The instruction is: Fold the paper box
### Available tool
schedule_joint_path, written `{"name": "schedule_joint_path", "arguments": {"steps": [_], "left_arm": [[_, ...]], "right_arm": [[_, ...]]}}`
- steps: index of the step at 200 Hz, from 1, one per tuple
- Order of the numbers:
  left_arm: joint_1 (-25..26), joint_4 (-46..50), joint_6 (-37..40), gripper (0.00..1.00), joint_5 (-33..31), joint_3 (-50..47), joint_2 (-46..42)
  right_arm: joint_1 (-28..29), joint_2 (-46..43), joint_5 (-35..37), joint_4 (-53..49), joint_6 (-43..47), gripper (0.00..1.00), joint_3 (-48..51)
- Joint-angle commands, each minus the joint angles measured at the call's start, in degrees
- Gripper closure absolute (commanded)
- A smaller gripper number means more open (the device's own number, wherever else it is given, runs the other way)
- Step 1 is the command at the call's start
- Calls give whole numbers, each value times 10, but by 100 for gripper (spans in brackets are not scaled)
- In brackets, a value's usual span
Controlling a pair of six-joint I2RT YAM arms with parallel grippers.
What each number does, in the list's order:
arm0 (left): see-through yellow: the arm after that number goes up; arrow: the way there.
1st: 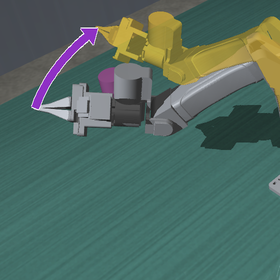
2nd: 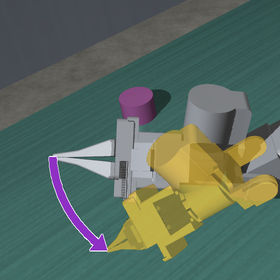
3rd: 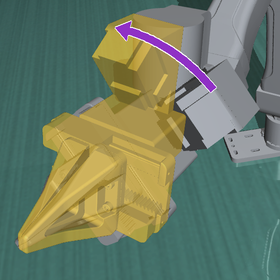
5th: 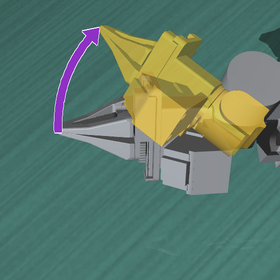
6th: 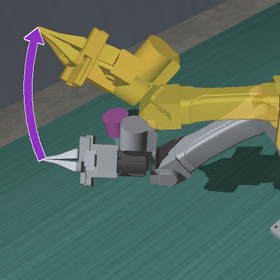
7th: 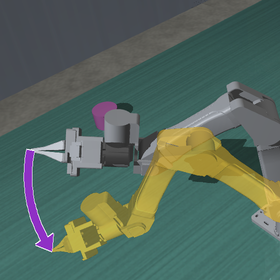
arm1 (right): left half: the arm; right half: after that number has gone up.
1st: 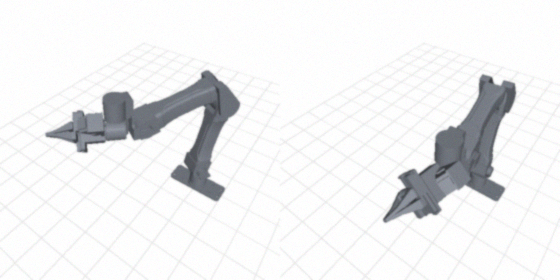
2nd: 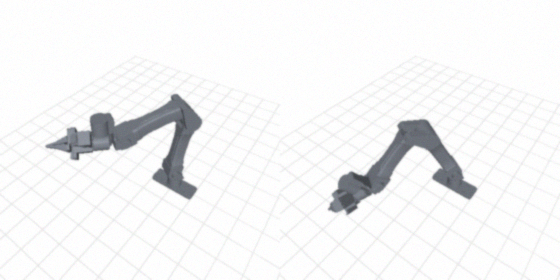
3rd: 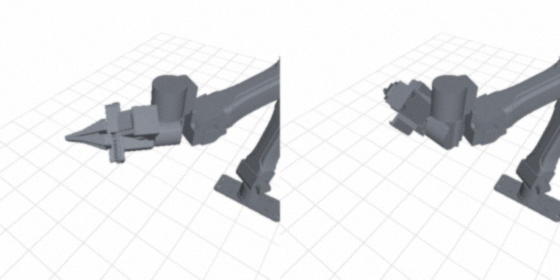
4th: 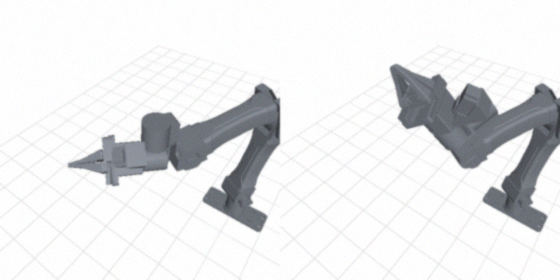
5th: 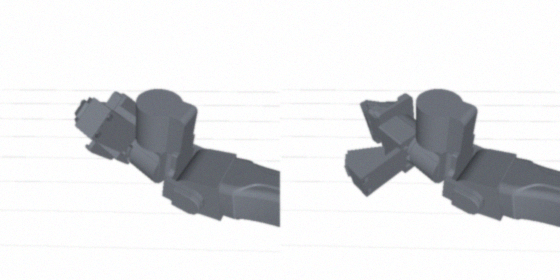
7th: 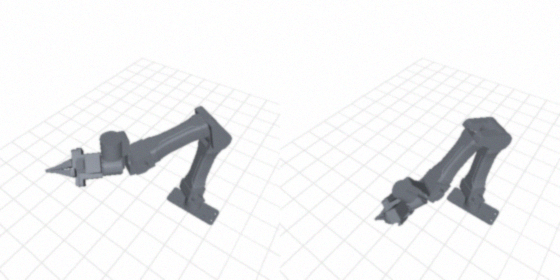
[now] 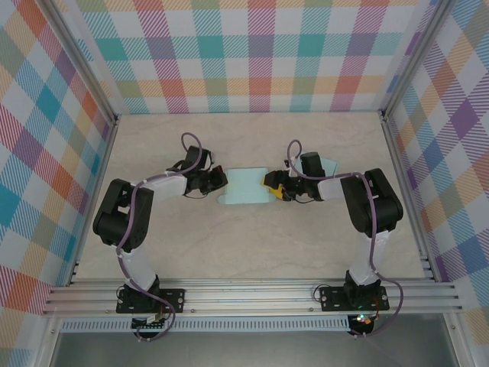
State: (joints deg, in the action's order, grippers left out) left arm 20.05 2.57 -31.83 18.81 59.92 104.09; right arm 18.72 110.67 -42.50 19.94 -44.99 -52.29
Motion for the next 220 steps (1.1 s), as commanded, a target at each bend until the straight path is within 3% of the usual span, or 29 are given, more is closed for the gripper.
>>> {"name": "schedule_joint_path", "arguments": {"steps": [1, 59, 154, 176, 207, 220], "left_arm": [[-14, 74, 9, 100, -13, -22, 48], [-25, 77, 13, 100, -10, -23, 49], [-25, 78, 19, 100, 1, -18, 52], [-24, 72, 14, 100, 5, -17, 48], [-25, 42, -1, 100, 20, -26, 27], [-24, 32, -3, 99, 27, -26, 10]], "right_arm": [[5, -11, 2, -21, 15, 33, -5], [5, -50, 90, -120, 68, 29, -12], [6, 39, -42, 18, 18, 34, -82], [8, 48, -51, 34, 5, 41, -86], [8, 44, -49, 58, -25, 63, -69], [8, 37, -43, 59, -34, 66, -63]]}}
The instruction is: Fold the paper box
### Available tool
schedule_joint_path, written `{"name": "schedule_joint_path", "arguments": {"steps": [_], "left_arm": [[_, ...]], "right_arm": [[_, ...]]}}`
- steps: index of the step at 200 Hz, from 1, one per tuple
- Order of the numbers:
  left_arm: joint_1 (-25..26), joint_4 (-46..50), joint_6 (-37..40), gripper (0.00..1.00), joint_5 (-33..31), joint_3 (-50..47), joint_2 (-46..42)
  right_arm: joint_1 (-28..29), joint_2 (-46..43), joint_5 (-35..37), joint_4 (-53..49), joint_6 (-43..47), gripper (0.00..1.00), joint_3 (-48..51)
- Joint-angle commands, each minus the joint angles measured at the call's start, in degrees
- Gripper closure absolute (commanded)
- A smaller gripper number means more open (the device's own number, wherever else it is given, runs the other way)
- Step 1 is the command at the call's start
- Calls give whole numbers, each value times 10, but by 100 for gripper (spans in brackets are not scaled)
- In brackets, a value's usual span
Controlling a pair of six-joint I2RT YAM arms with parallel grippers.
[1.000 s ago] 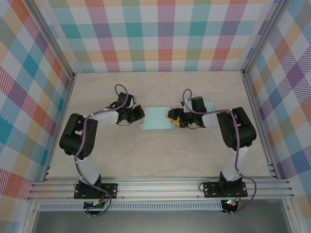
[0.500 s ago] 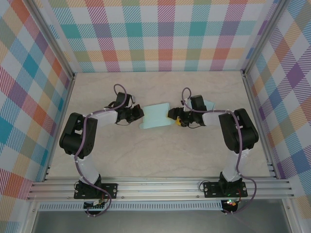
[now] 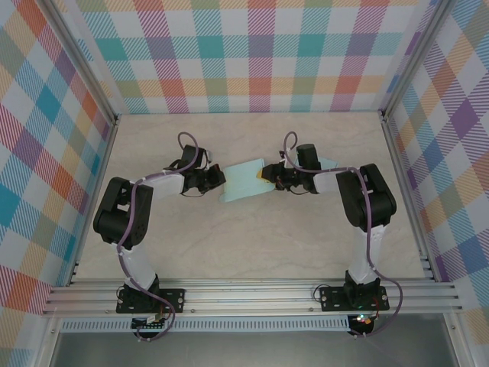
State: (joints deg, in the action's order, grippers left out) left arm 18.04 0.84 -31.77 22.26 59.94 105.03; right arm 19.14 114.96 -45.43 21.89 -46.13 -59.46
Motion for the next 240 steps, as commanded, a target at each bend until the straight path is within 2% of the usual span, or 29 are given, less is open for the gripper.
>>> {"name": "schedule_joint_path", "arguments": {"steps": [1, 34, 50, 69, 90, 119, 133, 150, 167, 197, 217, 240], "left_arm": [[-4, 49, -3, 98, -7, -26, -1], [-4, 23, -2, 57, -13, -34, -75], [-4, 6, 6, 44, -21, -47, -119], [-3, -32, 36, 39, -34, -77, -179], [-1, -119, 110, 33, -30, -135, -251], [16, -260, 263, 25, 38, -245, -355], [38, -252, 350, 21, 72, -276, -407], [82, -194, 452, 11, 67, -292, -468], [128, -109, 540, 0, 30, -287, -504], [226, -11, 631, 0, -79, -271, -505], [296, -4, 679, 0, -184, -273, -475], [327, -68, 695, 0, -298, -286, -445]], "right_arm": [[3, -6, -13, 39, -24, 66, 10], [2, -38, 1, 28, -44, 67, 29], [-2, -58, 3, 10, -53, 68, 37], [-9, -83, -6, -8, -70, 69, 49], [-19, -110, -26, -53, -85, 69, 58], [-39, -138, -67, -86, -125, 69, 80], [-49, -151, -86, -94, -145, 69, 96], [-58, -169, -103, -104, -166, 69, 115], [-60, -188, -118, -119, -175, 69, 128], [-60, -214, -140, -172, -169, 68, 136], [-62, -224, -154, -192, -169, 68, 140], [-62, -233, -158, -208, -166, 68, 141]]}}
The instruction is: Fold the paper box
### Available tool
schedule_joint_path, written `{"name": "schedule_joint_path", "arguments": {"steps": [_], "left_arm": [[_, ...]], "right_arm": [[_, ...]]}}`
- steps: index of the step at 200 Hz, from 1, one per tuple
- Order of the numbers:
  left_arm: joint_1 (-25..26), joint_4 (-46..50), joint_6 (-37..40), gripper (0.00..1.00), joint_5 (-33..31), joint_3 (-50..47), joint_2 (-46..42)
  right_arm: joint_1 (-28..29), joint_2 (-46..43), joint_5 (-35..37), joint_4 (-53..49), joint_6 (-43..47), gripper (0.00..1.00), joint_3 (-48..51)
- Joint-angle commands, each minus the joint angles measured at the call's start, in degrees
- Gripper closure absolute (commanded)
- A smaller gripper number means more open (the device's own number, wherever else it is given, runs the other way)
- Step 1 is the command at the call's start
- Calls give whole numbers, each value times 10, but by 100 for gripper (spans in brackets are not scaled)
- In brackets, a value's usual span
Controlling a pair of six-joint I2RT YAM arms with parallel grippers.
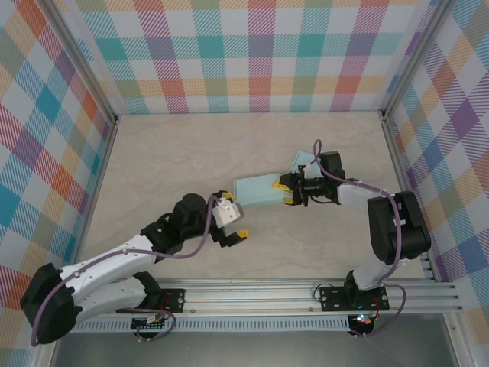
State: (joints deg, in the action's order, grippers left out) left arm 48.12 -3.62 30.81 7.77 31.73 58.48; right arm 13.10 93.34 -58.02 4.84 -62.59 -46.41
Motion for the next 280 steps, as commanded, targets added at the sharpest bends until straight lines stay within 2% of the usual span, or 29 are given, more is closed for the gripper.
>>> {"name": "schedule_joint_path", "arguments": {"steps": [1, 13, 31, 91, 133, 175, 218, 247, 280], "left_arm": [[27, -26, 70, 0, -155, -4, 23], [30, -54, 75, 0, -194, -6, 32], [30, -89, 80, 0, -217, -7, 38], [37, -54, 102, 10, -189, 15, 81], [40, -49, 112, 17, -210, 44, 125], [42, -33, 119, 37, -223, 82, 179], [42, 1, 116, 62, -213, 99, 175], [41, 91, 108, 66, -160, 137, 171], [31, 191, 108, 75, -116, 182, 183]], "right_arm": [[-1, -17, -32, -39, -1, 68, 10], [-2, -23, -32, -49, 6, 68, 10], [-1, -28, -29, -55, 10, 68, 13], [-1, -28, -34, -48, 5, 67, 18], [-1, -29, -36, -52, 4, 67, 16], [-1, -36, -33, -59, 6, 66, 24], [-1, -35, -32, -61, 11, 65, 27], [-1, -38, -25, -74, 27, 60, 27], [-6, -60, 5, -133, 85, 47, 16]]}}
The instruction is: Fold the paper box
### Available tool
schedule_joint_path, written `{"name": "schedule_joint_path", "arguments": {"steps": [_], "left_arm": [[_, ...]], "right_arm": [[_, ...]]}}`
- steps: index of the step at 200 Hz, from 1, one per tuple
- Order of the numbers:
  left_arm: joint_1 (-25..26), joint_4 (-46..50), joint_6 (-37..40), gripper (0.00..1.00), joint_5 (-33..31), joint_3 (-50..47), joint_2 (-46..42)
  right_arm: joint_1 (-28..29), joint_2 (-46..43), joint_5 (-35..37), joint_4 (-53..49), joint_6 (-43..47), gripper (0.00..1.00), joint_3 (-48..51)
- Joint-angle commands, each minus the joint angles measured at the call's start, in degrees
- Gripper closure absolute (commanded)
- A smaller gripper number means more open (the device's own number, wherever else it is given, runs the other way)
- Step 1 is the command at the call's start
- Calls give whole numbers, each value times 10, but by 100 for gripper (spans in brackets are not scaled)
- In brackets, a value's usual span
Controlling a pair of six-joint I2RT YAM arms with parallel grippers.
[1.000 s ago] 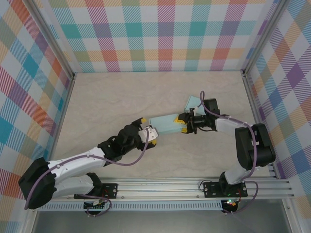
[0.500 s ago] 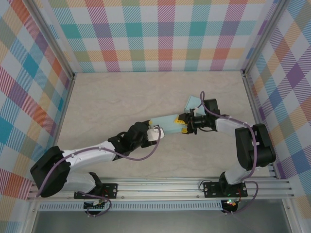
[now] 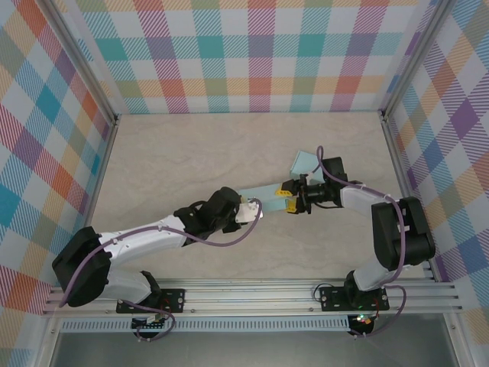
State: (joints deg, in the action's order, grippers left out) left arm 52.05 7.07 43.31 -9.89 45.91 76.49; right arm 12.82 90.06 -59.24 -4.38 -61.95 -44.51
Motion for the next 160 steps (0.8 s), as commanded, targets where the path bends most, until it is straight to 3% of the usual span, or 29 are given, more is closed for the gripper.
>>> {"name": "schedule_joint_path", "arguments": {"steps": [1, 24, 74, 128, 139, 160], "left_arm": [[-8, 94, -17, 75, 63, 41, 3], [-27, 157, -16, 81, 103, 64, 17], [-82, 290, 7, 81, 210, 144, 83], [-124, 387, 50, 81, 283, 250, 190], [-134, 403, 55, 76, 284, 273, 211], [-144, 419, 56, 51, 269, 305, 242]], "right_arm": [[-3, -28, 19, -43, 80, 47, -3], [-19, -55, 43, -73, 105, 38, 0], [-68, -143, 119, -189, 190, 36, -20], [-69, -209, 213, -278, 285, 35, -51], [-69, -211, 217, -288, 300, 35, -55], [-69, -216, 217, -299, 326, 36, -60]]}}
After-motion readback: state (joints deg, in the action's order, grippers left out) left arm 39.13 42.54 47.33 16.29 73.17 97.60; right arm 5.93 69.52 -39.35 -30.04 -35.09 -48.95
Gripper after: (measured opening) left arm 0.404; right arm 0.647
